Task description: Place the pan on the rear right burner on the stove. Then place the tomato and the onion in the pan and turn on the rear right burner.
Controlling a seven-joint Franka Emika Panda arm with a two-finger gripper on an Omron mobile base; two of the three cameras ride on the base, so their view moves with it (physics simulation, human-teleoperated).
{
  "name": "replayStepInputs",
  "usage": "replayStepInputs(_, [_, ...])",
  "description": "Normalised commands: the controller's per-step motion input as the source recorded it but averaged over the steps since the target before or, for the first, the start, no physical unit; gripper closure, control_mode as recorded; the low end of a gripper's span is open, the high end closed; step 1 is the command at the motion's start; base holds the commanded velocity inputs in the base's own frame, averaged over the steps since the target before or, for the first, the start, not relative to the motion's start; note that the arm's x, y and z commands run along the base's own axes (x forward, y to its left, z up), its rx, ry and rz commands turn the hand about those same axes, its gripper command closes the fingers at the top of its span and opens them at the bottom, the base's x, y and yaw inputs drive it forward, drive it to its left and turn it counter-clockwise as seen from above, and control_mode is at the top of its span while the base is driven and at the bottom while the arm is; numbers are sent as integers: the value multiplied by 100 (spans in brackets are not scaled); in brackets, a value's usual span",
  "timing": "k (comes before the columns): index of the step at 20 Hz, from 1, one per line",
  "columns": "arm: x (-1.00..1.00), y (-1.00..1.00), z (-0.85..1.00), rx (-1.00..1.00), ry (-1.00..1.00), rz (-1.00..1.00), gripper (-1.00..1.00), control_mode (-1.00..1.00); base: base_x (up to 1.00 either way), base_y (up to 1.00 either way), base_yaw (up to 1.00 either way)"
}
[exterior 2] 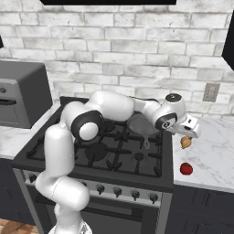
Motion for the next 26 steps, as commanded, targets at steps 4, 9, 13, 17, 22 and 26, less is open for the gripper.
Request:
replayStepInputs(4, [9,-3,-8,0,0,4,-100,-100,0,0,0])
replayStepInputs(9, [13,-3,-13,1,0,4,-100,-100,0,0,0])
replayStepInputs(13, [7,-8,-15,1,0,3,-100,-100,0,0,0])
replayStepInputs(17, [11,-7,-16,1,0,1,-100,-100,0,0,0])
replayStepInputs(22, [10,-6,-12,1,0,2,-100,-100,0,0,0])
replayStepInputs(26, [16,-1,-8,2,0,3,-100,-100,0,0,0])
